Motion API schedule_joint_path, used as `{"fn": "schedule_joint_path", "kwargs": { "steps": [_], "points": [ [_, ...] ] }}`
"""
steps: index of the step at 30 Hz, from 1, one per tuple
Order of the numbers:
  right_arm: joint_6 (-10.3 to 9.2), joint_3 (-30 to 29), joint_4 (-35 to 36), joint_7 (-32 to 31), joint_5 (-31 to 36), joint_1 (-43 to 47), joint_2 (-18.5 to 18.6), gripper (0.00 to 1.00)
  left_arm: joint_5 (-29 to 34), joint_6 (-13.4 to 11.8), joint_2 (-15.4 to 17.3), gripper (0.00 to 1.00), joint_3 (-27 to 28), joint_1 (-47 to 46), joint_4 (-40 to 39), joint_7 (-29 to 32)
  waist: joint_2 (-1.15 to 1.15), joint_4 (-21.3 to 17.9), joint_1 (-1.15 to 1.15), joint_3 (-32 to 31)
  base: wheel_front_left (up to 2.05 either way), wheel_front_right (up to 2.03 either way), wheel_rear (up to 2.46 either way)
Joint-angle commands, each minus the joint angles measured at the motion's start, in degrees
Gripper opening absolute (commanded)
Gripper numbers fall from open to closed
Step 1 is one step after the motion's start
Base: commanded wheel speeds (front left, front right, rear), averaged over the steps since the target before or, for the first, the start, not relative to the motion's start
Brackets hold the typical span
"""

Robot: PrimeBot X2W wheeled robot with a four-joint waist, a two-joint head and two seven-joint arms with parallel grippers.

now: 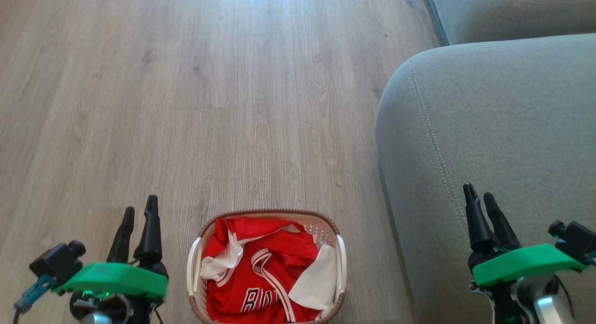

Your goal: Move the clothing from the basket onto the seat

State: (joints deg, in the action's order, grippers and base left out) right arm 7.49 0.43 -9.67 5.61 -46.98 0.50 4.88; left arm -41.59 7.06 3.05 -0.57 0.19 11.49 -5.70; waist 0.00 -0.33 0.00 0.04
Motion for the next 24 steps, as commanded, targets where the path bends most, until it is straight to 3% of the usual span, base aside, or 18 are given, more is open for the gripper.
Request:
{"fn": "schedule_joint_path", "kwargs": {
  "steps": [1, 24],
  "points": [
    [0.0, 0.96, 2.46, 0.7, 1.45, -2.83, 0.64, 1.0, 1.59, 0.07, 0.99, 1.0, 0.94, -3.52, -2.25, -0.68, 0.0, 0.0, 0.0, -0.02, 0.0, 0.0, 0.0],
    [0.0, 3.2, 4.09, 4.59, 15.66, -3.02, 1.15, 1.0, 17.0, 0.24, 1.24, 1.0, -0.14, -3.84, -3.46, -4.54, 0.0, 0.02, 0.0, 0.14, 0.0, 0.0, 0.0]
  ]
}}
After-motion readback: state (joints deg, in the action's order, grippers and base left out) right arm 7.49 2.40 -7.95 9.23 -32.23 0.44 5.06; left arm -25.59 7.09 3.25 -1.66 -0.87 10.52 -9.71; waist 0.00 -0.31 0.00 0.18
